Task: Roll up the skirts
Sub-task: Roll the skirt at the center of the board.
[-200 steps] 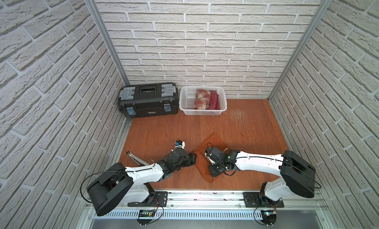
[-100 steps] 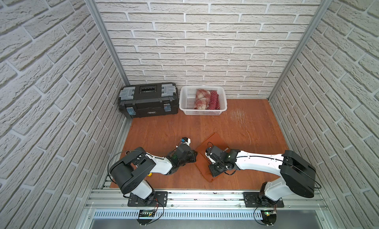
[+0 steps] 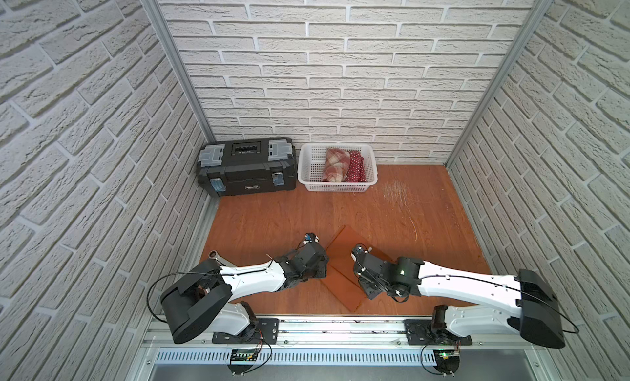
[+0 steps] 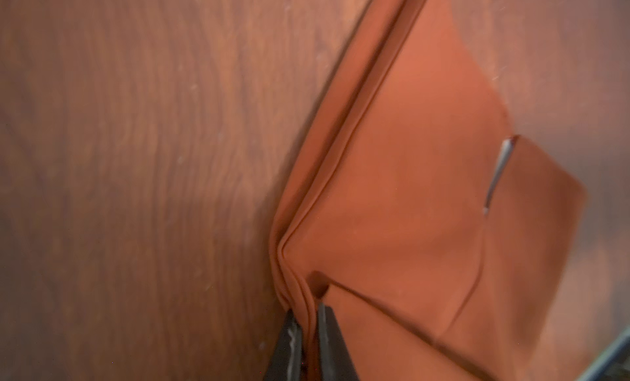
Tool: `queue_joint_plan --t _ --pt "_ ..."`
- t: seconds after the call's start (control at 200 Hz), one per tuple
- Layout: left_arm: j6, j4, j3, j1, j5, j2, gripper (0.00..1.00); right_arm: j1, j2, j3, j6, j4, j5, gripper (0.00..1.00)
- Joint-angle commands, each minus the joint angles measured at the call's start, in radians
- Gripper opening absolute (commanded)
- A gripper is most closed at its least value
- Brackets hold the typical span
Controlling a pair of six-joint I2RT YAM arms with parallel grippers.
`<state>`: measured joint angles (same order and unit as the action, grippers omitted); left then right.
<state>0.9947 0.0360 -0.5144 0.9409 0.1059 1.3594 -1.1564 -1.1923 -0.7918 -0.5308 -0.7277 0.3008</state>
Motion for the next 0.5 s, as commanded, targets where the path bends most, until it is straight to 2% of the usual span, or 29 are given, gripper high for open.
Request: queue_joint_plan --t 0.0,0.09,0.195,0.245,0.325,0.495 --pt "0.042 0.164 -0.014 0.022 0.065 0.003 0.00 -0.135 0.005 -0.026 0.046 -0.022 0.182 0.40" --pt "0.050 0.188 -0.030 0.033 0.085 0.014 0.00 -0.314 -0.085 -0.072 0.042 -0.022 0.336 0.44" --pt "0.054 0.175 -0.024 0.032 0.091 0.024 0.00 -0.433 -0.217 -0.115 0.053 0.006 0.428 0.53" --pt "0.057 0.159 -0.020 0.028 0.083 0.029 0.00 -0.462 -0.286 -0.142 0.053 0.000 0.459 0.54" --pt "0.066 0.133 -0.010 0.026 0.070 0.032 0.00 -0.505 -0.376 -0.176 0.050 0.006 0.518 0.62" --pt "0.070 0.113 -0.016 0.019 0.026 0.030 0.00 -0.501 -0.547 -0.230 0.063 0.004 0.572 0.71"
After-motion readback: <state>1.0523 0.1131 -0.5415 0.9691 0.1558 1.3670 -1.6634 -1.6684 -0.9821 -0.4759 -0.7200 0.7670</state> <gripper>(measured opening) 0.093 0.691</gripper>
